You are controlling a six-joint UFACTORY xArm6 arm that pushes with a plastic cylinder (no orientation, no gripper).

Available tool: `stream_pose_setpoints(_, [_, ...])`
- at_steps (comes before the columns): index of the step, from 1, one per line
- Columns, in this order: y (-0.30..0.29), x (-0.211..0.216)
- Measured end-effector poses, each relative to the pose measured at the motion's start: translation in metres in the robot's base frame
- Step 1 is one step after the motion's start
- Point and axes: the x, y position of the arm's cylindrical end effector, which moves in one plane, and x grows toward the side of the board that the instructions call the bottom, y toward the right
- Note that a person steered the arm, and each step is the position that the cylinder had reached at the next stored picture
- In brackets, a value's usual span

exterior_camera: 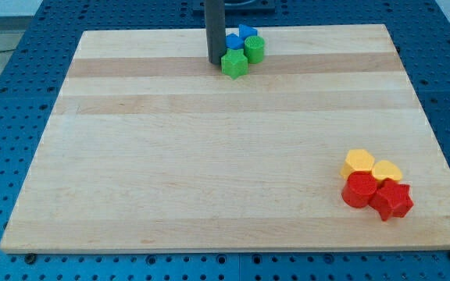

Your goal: Move green star diagonal to the hexagon

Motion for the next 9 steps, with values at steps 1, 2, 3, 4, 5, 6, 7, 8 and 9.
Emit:
stream_pose_setpoints(1, [0.007,0.039])
stream_pose_setpoints(2, [0.025,0.055])
stream_pose_setpoints(3, [0.004,0.043])
stream_pose_setpoints(4, [-0.007,0.009])
stream_pose_setpoints(5, [0.02,0.0])
stream_pose_setpoints(6, [0.054,0.014])
stream_pose_setpoints(7, [0.08,0.037])
stream_pose_setpoints(8, [0.101,0.069])
stream_pose_setpoints(9, [0.107,0.101])
